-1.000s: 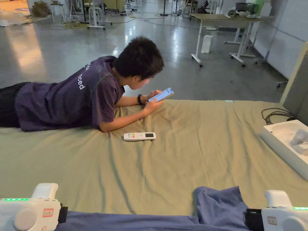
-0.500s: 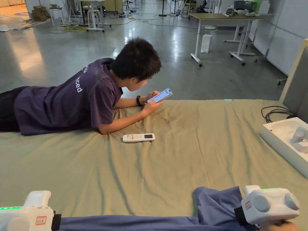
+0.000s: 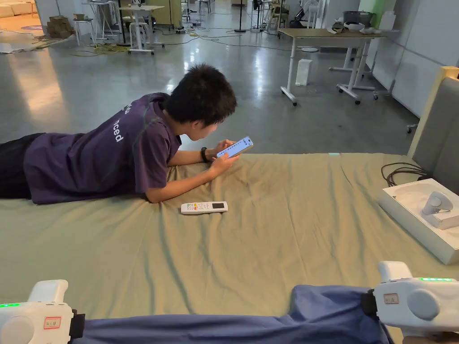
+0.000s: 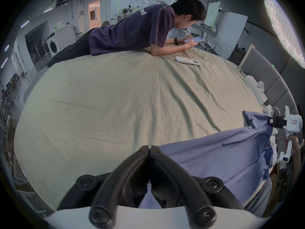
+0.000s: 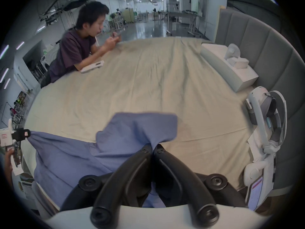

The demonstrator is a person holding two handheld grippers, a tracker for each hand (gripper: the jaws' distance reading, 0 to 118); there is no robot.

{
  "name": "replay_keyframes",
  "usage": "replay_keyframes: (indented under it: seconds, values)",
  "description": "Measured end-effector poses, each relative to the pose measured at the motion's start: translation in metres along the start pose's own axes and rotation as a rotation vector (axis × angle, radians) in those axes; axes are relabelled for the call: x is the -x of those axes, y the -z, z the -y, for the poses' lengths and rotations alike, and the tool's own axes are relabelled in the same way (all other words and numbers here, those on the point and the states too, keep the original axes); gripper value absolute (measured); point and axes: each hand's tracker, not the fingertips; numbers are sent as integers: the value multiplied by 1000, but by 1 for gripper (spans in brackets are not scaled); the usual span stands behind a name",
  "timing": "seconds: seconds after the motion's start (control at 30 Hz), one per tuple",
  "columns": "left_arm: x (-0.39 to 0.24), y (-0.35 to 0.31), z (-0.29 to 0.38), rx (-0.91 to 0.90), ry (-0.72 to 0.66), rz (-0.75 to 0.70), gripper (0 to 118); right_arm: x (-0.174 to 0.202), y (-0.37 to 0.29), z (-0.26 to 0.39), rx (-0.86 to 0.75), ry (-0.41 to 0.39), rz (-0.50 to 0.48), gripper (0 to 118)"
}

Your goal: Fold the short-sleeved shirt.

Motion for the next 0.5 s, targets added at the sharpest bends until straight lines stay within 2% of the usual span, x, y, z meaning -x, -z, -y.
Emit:
replay_keyframes:
  seconds: [0.3,0.5]
  values:
    - [18,-69,29,-81,-25,38,2,-1,-104,37,-122,-15,-33,1]
    - [27,-96,69,-77,-28,53,2,-1,-139,85,-108,-36,-24,1]
